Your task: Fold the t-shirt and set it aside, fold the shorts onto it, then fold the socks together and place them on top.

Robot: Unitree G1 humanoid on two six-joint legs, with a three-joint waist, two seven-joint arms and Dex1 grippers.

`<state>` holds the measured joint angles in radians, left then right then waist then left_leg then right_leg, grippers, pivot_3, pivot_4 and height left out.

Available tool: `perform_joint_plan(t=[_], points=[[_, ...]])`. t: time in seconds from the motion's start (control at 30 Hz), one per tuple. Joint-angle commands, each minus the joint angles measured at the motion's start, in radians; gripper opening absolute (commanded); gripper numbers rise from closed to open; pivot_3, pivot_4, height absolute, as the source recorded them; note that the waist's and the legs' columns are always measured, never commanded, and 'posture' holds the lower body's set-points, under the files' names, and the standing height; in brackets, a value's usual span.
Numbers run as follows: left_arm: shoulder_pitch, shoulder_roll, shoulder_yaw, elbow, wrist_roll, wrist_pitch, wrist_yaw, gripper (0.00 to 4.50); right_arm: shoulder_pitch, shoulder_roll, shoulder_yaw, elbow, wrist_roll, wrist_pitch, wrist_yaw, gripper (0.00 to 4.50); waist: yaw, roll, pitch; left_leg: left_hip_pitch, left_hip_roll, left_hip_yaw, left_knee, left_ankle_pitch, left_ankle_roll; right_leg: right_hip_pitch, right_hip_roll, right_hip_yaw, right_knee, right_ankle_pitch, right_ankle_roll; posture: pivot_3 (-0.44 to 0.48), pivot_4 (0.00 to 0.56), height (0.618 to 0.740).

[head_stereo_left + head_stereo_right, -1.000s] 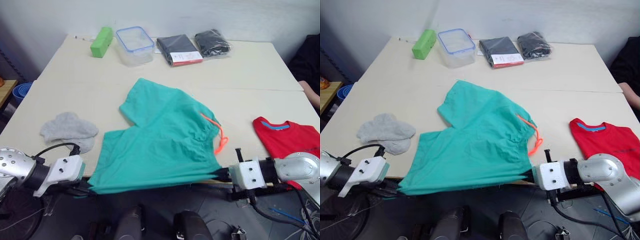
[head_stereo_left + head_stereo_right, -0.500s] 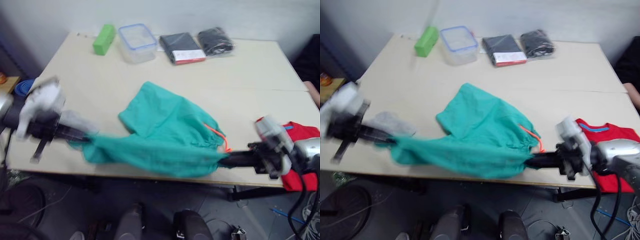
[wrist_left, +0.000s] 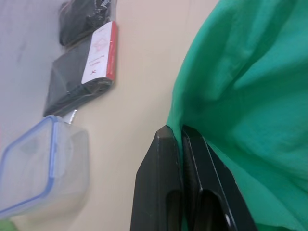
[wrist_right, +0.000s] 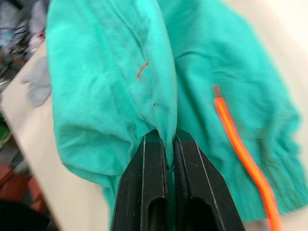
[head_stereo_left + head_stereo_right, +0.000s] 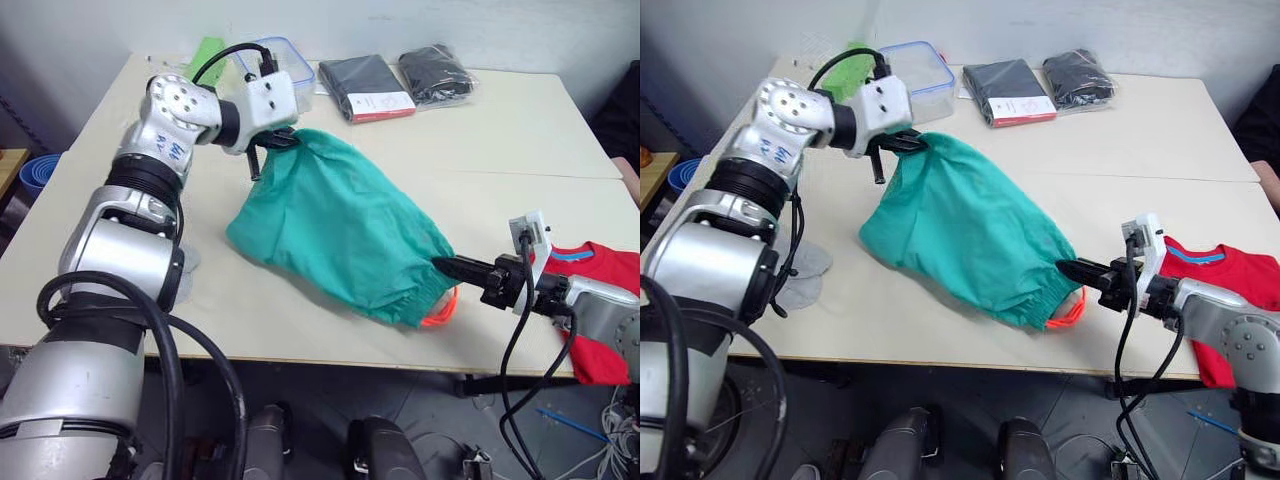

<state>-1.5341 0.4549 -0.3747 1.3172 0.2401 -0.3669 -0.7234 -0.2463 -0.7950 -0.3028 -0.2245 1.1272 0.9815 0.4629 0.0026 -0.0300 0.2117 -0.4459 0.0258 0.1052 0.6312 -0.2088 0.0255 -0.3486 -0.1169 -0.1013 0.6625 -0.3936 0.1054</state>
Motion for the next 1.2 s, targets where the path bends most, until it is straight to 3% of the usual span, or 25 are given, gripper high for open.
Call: perform_joint_plan(t=[0.03, 0.17, 0.2, 0.3, 0.53, 0.63, 0.67, 0.77, 0.9, 1.0, 1.2], points=[[-0.055, -0.041, -0.006, 0.020, 0.084, -0.042, 0.203, 0.02, 0.004, 0.027, -0.053, -0.046, -0.046, -0.030, -0.089, 0.00, 0.000, 0.000, 0.000, 0.000, 0.000, 0.000, 0.000, 0.001, 0.001, 0.000, 0.000, 0.000, 0.000, 0.000, 0.000, 0.000, 0.150, 0.740], [-0.021, -0.071, -0.008, 0.041, 0.136, -0.035, 0.213, 0.02, 0.041, 0.013, -0.018, -0.103, -0.142, -0.050, -0.083, 0.00, -0.001, 0.000, 0.000, 0.000, -0.001, 0.001, 0.000, 0.002, 0.003, 0.000, -0.002, 0.001, 0.000, 0.000, 0.000, 0.000, 0.150, 0.740], [-0.015, -0.075, -0.002, 0.042, 0.139, -0.035, 0.207, 0.47, 0.045, 0.017, -0.019, -0.111, -0.149, -0.049, -0.082, 0.27, -0.001, 0.000, 0.000, 0.000, -0.001, 0.001, 0.000, 0.002, 0.003, 0.000, -0.002, 0.001, 0.000, 0.000, 0.000, 0.000, 0.150, 0.740], [0.000, -0.068, 0.004, 0.041, 0.155, -0.045, 0.213, 1.20, 0.055, 0.014, -0.025, -0.134, -0.195, -0.066, -0.079, 1.07, -0.005, 0.000, 0.000, 0.000, -0.001, 0.002, 0.000, 0.002, 0.002, -0.001, -0.002, 0.001, 0.001, 0.000, 0.000, 0.000, 0.150, 0.740], [-0.006, 0.014, 0.112, 0.031, 0.108, -0.038, 0.264, 3.28, 0.066, -0.039, -0.058, -0.209, -0.328, -0.168, -0.020, 3.40, -0.007, 0.000, 0.000, 0.000, 0.000, 0.009, -0.001, 0.003, 0.001, -0.010, -0.004, 0.002, 0.010, 0.000, 0.000, 0.000, 0.150, 0.740], [0.019, 0.066, 0.199, -0.002, 0.022, -0.115, 0.098, 4.20, 0.113, -0.117, -0.039, -0.295, -0.441, -0.288, 0.083, 4.44, -0.004, 0.000, 0.000, 0.000, 0.000, 0.009, -0.001, 0.003, 0.001, -0.010, -0.005, 0.001, 0.010, 0.000, 0.000, 0.000, 0.150, 0.740], [0.042, 0.086, 0.217, -0.020, -0.004, -0.152, 0.008, 4.47, 0.140, -0.147, -0.023, -0.334, -0.483, -0.336, 0.128, 4.50, -0.004, 0.000, 0.000, 0.000, 0.000, 0.011, -0.001, 0.003, 0.001, -0.011, -0.005, 0.001, 0.010, 0.000, 0.000, 0.000, 0.150, 0.740], [0.176, 0.163, 0.229, -0.112, -0.070, -0.261, -0.287, 4.47, 0.220, -0.205, 0.033, -0.463, -0.562, -0.434, 0.230, 4.50, -0.005, 0.000, 0.000, 0.003, -0.001, 0.013, -0.002, 0.003, 0.002, -0.010, -0.007, 0.000, 0.009, 0.000, 0.000, 0.000, 0.150, 0.740], [0.361, 0.243, 0.217, -0.262, -0.116, -0.305, -0.480, 4.47, 0.277, -0.245, 0.150, -0.529, -0.718, -0.558, 0.296, 4.50, -0.008, 0.000, 0.000, 0.004, 0.001, 0.015, 0.000, 0.002, 0.001, -0.008, -0.006, -0.001, 0.010, 0.000, -0.001, 0.000, 0.150, 0.740], [0.472, 0.284, 0.202, -0.354, -0.109, -0.328, -0.522, 4.47, 0.282, -0.254, 0.251, -0.526, -0.850, -0.641, 0.308, 4.50, -0.010, -0.001, 0.000, 0.004, 0.002, 0.015, 0.001, 0.003, 0.001, -0.009, -0.007, 0.000, 0.010, 0.001, -0.002, 0.000, 0.150, 0.740], [0.524, 0.261, 0.162, -0.366, -0.016, -0.376, -0.380, 4.47, 0.217, -0.225, 0.440, -0.381, -1.133, -0.763, 0.272, 4.50, 0.003, -0.002, -0.001, 0.004, -0.001, 0.013, 0.003, 0.002, 0.004, -0.007, -0.014, -0.003, 0.012, 0.001, -0.001, 0.000, 0.150, 0.740]])
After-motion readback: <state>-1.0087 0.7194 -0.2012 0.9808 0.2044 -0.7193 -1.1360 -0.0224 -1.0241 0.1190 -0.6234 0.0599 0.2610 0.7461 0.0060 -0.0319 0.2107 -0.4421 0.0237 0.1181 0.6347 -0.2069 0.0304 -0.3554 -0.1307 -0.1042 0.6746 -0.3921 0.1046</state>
